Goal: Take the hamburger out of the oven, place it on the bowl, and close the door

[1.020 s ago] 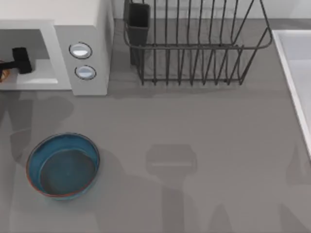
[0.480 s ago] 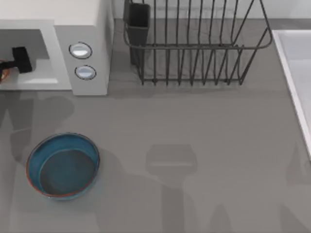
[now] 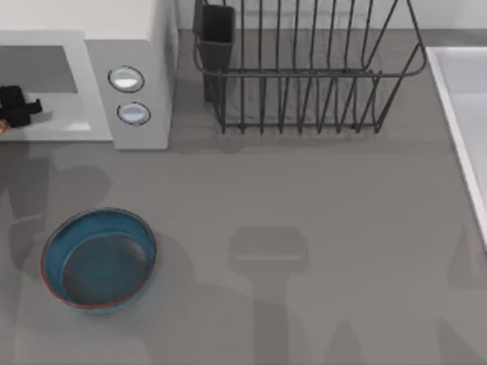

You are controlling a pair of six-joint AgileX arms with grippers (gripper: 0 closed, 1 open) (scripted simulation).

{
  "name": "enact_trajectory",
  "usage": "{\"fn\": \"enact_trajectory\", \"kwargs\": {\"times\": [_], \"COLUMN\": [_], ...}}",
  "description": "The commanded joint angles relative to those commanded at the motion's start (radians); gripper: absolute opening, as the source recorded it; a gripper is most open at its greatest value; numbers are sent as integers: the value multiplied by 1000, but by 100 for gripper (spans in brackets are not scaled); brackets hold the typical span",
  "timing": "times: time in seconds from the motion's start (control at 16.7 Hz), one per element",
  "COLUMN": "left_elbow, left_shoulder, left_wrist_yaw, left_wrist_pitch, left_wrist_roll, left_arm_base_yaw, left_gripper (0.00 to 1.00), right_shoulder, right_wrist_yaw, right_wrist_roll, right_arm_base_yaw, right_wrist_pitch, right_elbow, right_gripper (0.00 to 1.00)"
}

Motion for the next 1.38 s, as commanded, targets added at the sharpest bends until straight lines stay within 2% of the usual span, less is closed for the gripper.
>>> {"fn": "enact_trajectory", "kwargs": {"times": [0.48, 0.66, 0.84, 1.14, 1.38], "left_elbow": [-542, -692, -747, -742, -730], "left_shoulder": [-167, -221, -245, -243, -340], "left_wrist_yaw": [85, 111, 123, 121, 120], "left_wrist_pitch": [341, 446, 492, 488, 387], "left_wrist_roll": [30, 39, 43, 44, 44], "left_arm_base_yaw": [92, 121, 133, 127, 127], "left_gripper": [0, 0, 0, 0, 0], "right_shoulder": [0, 0, 0, 0, 0], "right_wrist_yaw": [0, 0, 0, 0, 0], "right_wrist_roll": [0, 0, 0, 0, 0], "right_arm_base_yaw": [0, 0, 0, 0, 0], "right_wrist_pitch": [0, 0, 0, 0, 0], "right_elbow": [0, 0, 0, 0, 0], "right_gripper": [100, 100, 100, 100, 100]}}
